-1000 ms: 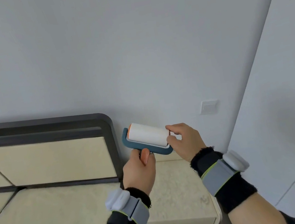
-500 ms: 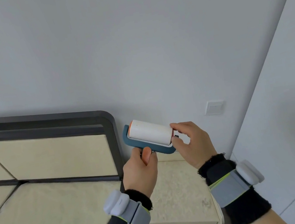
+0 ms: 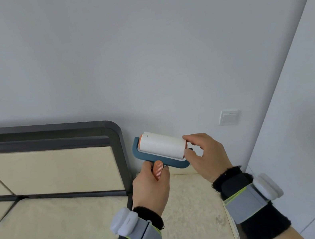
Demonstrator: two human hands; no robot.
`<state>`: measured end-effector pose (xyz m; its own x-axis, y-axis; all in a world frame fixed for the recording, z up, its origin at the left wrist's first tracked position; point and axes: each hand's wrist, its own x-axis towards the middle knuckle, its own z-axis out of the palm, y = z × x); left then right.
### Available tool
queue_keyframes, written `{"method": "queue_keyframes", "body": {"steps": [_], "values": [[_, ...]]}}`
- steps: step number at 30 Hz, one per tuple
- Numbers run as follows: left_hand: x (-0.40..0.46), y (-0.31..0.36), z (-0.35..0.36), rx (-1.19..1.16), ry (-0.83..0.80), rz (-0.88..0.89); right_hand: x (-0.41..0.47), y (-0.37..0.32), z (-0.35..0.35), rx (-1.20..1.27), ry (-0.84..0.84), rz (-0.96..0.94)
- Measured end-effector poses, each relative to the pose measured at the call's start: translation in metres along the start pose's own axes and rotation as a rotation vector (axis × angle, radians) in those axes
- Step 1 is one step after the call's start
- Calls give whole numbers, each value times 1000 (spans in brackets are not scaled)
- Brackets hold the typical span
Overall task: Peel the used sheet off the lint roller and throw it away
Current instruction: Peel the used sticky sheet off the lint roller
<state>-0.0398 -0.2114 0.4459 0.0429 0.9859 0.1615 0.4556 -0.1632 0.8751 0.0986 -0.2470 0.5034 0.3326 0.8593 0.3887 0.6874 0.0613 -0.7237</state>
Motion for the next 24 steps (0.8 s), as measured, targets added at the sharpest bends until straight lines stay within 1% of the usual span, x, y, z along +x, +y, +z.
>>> {"method": "queue_keyframes", "body": {"steps": [2,5,13,18,24], "values": [[0,0,-1,-1,-5,-7,-1,1,2,-10,-27,18],[1,0,-1,3,0,-14,-1,1,4,-2,-20,34],[2,-4,-6,9,14,-44,-5,-1,11,4,37,-34],[1,-7,-4,18,3,-62,-4,2,14,-59,-44,-4],[1,-10,-5,89,2,-27,-2,6,14,-112,-63,12]]}}
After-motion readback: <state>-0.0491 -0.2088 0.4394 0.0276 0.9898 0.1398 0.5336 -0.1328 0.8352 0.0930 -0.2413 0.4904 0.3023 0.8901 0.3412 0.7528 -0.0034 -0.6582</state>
